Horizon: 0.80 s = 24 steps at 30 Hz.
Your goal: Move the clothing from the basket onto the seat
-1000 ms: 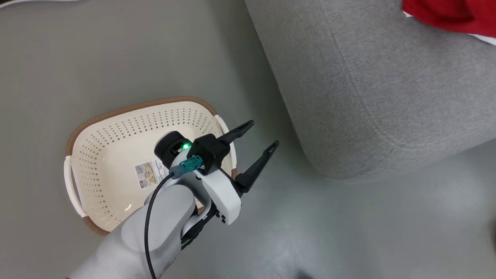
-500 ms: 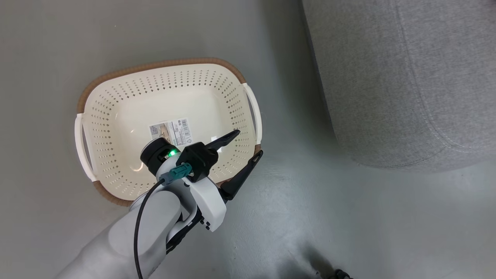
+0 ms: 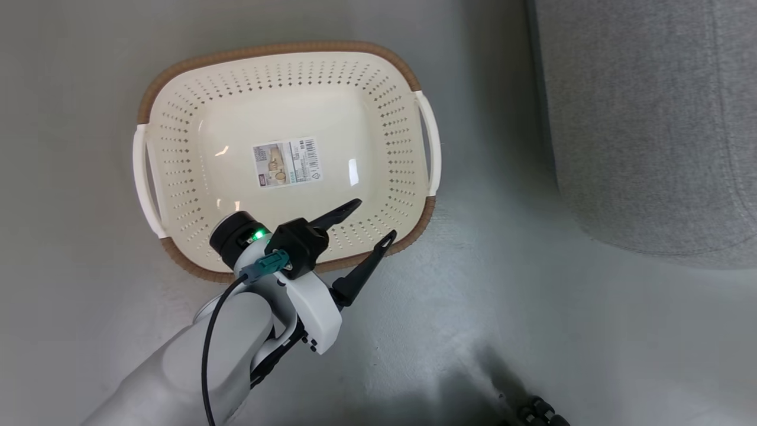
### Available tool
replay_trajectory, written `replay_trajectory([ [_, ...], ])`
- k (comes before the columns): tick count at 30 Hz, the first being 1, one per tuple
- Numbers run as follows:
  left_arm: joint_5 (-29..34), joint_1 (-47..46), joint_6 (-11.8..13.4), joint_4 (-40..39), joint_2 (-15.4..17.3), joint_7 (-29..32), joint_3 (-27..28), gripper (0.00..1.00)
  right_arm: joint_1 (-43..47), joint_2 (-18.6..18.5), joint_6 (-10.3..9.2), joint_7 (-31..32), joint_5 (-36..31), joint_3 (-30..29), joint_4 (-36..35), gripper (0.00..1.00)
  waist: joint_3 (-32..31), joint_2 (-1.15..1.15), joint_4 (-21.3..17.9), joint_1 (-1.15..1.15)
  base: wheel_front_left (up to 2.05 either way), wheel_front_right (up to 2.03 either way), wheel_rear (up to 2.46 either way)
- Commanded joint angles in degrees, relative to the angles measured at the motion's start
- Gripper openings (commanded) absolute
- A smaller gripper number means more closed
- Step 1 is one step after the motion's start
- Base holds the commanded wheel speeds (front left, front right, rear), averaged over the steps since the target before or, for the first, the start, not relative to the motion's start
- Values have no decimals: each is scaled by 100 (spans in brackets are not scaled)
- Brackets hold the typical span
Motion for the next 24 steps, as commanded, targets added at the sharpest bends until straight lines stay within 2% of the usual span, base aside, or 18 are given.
replay_trajectory([
  [1,19,66,-23,-116,13,-51,122,100,173,-228,16,58,-105,-105,-63,0,41,0,69,0,0,0,0],
  [9,-15,101,-23,-152,-43,-51,191,100,440,-193,16,-446,-255,-465,514,0,12,0,231,0,0,0,0],
  [10,-10,102,-23,-162,-53,-51,211,100,445,-191,16,-531,-259,-492,576,29,-3,0,249,0,0,0,0],
  [11,0,103,-23,-170,-64,-51,232,100,443,-182,16,-634,-259,-502,653,49,-20,0,270,0,0,0,0],
  [12,3,107,-23,-178,-79,-51,257,100,448,-181,16,-727,-262,-488,737,95,-45,0,291,0,0,0,0],
  [13,9,114,-23,-186,-95,-51,276,100,455,-190,16,-823,-264,-475,815,100,-76,0,312,0,0,0,0],
  [19,25,167,-23,-210,-228,-51,434,100,621,-311,16,-1216,-264,-248,1299,100,-368,0,426,0,0,0,0],
  [24,45,275,-23,-228,-332,-51,576,100,703,-356,16,-1431,-154,267,1735,100,-730,0,463,0,0,0,0],
])
